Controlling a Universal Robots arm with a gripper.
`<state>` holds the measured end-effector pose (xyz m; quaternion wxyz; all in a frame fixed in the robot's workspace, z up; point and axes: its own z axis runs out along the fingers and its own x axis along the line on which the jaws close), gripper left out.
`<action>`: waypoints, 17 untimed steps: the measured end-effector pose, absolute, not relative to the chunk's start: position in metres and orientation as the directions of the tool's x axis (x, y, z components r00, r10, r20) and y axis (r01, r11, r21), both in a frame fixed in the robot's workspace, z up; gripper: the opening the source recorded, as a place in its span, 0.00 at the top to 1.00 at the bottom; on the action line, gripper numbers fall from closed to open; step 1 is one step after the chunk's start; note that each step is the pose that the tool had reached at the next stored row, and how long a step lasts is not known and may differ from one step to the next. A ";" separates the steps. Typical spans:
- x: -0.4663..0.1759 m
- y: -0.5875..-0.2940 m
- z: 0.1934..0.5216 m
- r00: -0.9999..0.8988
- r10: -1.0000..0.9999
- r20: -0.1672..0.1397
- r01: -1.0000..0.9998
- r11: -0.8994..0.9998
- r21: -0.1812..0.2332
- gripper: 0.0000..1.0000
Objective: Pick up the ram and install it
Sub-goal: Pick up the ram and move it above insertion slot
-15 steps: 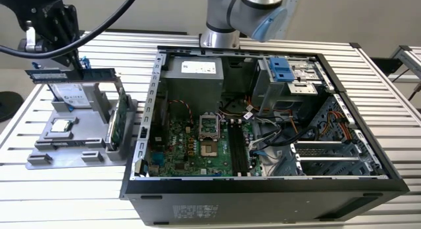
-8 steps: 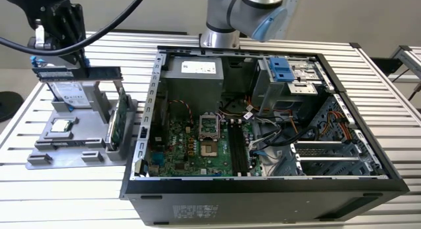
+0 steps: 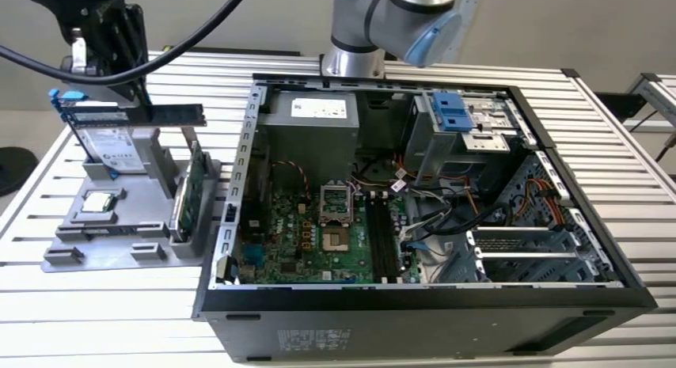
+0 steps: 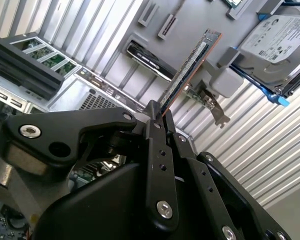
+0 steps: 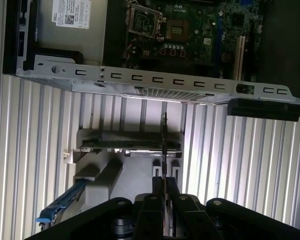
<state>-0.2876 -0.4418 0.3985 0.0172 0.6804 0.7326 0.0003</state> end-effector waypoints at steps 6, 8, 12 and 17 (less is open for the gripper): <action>-0.282 -0.438 0.398 -0.073 0.997 -0.025 0.997 0.074 0.024 1.00; -0.279 -0.437 0.398 -0.074 0.997 -0.025 0.997 0.074 0.024 1.00; -0.275 -0.435 0.399 -0.073 0.997 -0.025 0.997 0.074 0.024 1.00; -0.270 -0.433 0.398 -0.073 0.997 -0.025 0.997 0.074 0.024 1.00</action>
